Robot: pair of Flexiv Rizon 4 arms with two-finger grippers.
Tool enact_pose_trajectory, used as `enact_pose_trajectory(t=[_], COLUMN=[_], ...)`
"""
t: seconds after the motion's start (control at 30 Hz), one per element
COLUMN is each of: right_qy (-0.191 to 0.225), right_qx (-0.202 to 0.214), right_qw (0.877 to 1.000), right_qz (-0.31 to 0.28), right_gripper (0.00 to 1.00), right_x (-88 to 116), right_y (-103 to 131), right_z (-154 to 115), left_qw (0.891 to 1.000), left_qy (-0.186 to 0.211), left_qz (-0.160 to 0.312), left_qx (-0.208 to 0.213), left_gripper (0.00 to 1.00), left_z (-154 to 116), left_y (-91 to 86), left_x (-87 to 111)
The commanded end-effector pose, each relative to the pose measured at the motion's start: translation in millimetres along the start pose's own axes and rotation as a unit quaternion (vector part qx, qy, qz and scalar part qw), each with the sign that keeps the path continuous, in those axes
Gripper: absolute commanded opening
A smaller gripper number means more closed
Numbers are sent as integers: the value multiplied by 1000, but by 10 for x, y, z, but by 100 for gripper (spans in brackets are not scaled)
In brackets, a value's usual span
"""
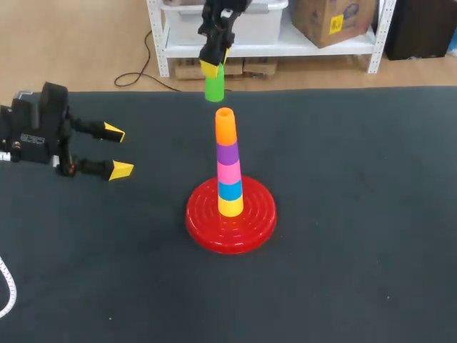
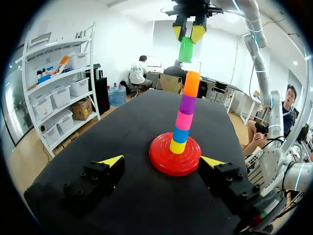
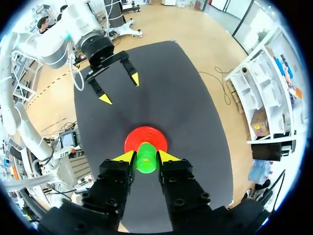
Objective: Pick up and stack the cylinders on the red base in this order: pink,purple,orange,green
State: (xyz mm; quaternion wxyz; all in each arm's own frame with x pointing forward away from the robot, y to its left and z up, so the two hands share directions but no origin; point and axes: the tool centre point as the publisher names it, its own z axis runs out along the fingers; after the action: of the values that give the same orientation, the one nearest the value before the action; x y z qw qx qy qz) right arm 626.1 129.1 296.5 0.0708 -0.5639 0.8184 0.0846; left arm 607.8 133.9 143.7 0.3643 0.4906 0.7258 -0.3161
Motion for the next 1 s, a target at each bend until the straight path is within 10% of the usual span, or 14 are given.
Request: enact_pose_trajectory(t=[0.03, 0.2, 1.0], right_qy=[-24, -69, -2], right_qx=[-11, -36, -15], right_qw=[1000, 997, 999], right_qz=[1, -5, -45], right_gripper=[0, 0, 0], right_x=[78, 117, 238], right_y=[41, 119, 134], right_z=[-30, -72, -39], left_qw=[1000, 1000, 1000], left_qy=[-2, -2, -2], left_qz=[1, 1, 1], left_qx=[-1, -1, -1], left_gripper=[100, 100, 100], left_z=[4, 4, 4], left_y=[0, 0, 0], left_x=[13, 13, 13])
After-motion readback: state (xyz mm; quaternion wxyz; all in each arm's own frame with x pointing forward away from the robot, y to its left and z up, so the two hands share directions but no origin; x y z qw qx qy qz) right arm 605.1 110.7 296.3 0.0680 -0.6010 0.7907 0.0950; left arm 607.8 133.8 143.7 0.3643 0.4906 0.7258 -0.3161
